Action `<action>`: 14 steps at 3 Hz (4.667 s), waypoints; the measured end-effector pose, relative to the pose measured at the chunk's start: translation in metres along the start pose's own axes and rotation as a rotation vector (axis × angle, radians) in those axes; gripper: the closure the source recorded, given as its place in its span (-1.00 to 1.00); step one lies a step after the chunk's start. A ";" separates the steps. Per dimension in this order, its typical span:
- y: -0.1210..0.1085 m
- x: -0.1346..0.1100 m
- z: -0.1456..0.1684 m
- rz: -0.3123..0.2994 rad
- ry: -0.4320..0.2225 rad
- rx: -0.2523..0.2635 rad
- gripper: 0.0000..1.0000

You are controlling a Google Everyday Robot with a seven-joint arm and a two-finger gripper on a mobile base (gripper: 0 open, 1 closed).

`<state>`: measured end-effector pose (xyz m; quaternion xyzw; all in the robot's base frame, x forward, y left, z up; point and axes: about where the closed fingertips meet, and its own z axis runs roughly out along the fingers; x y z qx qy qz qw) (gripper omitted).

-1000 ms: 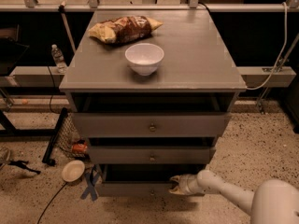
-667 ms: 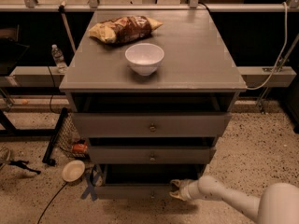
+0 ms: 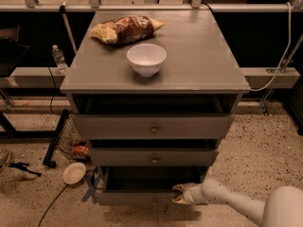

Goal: Open bottom drawer

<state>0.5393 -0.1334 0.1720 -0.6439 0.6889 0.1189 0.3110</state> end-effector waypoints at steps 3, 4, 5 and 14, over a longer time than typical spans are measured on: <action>0.052 -0.003 -0.022 -0.007 0.028 0.007 1.00; 0.053 -0.003 -0.022 -0.007 0.029 0.007 1.00; 0.073 -0.004 -0.029 -0.002 0.040 0.019 1.00; 0.111 -0.006 -0.039 0.012 0.042 0.042 -1.00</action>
Offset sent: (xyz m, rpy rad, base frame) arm -0.1840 -0.0014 0.0409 -0.0415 -0.0742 -0.0830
